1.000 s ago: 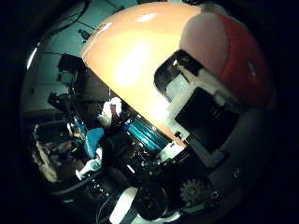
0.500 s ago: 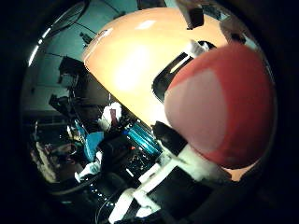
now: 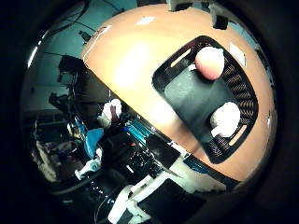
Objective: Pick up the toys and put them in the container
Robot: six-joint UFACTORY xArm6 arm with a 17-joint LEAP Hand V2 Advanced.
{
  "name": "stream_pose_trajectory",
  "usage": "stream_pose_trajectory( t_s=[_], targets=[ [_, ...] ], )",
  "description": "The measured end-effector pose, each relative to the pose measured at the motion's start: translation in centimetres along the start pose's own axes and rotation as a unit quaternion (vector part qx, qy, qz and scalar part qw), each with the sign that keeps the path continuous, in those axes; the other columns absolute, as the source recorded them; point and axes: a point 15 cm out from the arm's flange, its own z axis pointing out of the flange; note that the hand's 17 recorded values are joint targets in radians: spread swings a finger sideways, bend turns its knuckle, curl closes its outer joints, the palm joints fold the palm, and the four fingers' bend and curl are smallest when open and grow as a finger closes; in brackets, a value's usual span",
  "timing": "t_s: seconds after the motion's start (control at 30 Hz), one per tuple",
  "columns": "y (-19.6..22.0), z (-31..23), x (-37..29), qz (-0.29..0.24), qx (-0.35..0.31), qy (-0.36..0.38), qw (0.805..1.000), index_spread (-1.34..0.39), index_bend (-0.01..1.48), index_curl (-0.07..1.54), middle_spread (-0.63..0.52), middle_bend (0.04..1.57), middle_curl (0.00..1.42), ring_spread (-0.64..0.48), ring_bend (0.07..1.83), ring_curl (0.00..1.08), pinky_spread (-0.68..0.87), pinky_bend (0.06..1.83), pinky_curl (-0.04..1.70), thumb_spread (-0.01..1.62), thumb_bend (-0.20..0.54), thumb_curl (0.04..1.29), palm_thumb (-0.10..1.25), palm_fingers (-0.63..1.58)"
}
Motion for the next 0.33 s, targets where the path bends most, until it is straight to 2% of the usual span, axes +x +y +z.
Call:
stream_pose_trajectory(
  t_s=[0.33],
  targets=[
    [-0.01,0.04,0.03,-0.004,-0.001,0.001,1.0,-0.42,0.16,0.29,-0.07,0.37,0.37,0.01,0.62,0.29,0.52,0.64,0.51,1.0,-0.027,0.3,0.47,0.23]
  ],
)
